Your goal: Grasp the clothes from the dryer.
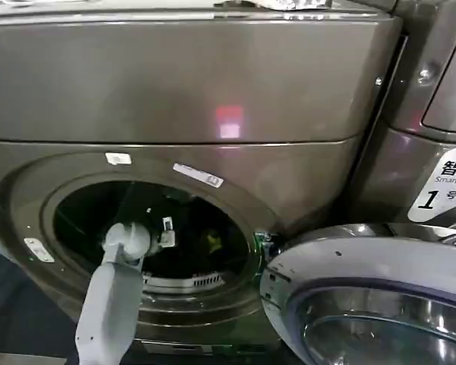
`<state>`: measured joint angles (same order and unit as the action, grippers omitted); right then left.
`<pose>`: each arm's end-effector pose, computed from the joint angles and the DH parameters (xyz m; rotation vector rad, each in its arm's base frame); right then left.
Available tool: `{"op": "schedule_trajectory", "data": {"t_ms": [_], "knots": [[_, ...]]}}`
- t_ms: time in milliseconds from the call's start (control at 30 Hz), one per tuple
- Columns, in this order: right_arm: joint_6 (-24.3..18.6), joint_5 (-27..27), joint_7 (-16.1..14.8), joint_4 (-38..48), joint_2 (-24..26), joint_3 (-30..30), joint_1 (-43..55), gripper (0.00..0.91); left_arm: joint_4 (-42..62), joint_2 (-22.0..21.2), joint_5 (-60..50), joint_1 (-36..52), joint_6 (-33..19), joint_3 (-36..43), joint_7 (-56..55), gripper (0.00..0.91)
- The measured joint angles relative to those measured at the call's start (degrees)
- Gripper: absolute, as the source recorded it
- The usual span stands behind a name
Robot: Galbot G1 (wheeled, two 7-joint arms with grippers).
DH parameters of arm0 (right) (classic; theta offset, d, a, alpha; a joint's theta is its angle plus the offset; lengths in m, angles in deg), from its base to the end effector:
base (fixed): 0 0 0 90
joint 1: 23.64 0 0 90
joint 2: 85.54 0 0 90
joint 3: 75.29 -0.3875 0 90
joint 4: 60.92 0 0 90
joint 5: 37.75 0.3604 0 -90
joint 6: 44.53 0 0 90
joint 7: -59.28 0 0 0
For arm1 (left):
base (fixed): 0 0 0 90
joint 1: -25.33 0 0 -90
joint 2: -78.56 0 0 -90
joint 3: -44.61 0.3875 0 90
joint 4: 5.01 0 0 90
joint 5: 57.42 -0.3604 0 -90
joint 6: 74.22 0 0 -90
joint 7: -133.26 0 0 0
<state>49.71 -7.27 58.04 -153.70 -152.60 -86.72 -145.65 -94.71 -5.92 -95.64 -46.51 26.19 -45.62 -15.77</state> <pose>-0.1682 -0.4692 -0.1345 1.9072 2.0774 -0.4136 0.4632 0.0389 -0.2558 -0.4832 -2.8128 -1.1146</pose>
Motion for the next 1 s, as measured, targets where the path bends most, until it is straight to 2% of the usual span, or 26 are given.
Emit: {"op": "schedule_trajectory", "data": {"t_ms": [200,333,667,1000], "knots": [[0.69,-0.13,0.37,-0.65,-0.4,0.45,-0.15,0.907,-5.17,-2.12,14.95,-2.97,5.78,-0.09,-20.51,0.0],[0.23,-0.27,0.73,-0.66,-0.34,0.46,-0.12,0.907,-7.26,-3.03,21.22,-4.83,8.24,0.05,-28.12,0.0],[-0.21,-0.2,1.15,-0.97,-0.49,0.73,0.17,0.907,-10.52,-3.26,28.28,-7.62,11.03,0.24,-34.96,0.0],[-0.24,-0.27,1.53,-0.98,-0.42,0.71,0.23,0.907,-11.93,-3.01,30.73,-9.45,11.76,0.57,-35.04,0.0]]}}
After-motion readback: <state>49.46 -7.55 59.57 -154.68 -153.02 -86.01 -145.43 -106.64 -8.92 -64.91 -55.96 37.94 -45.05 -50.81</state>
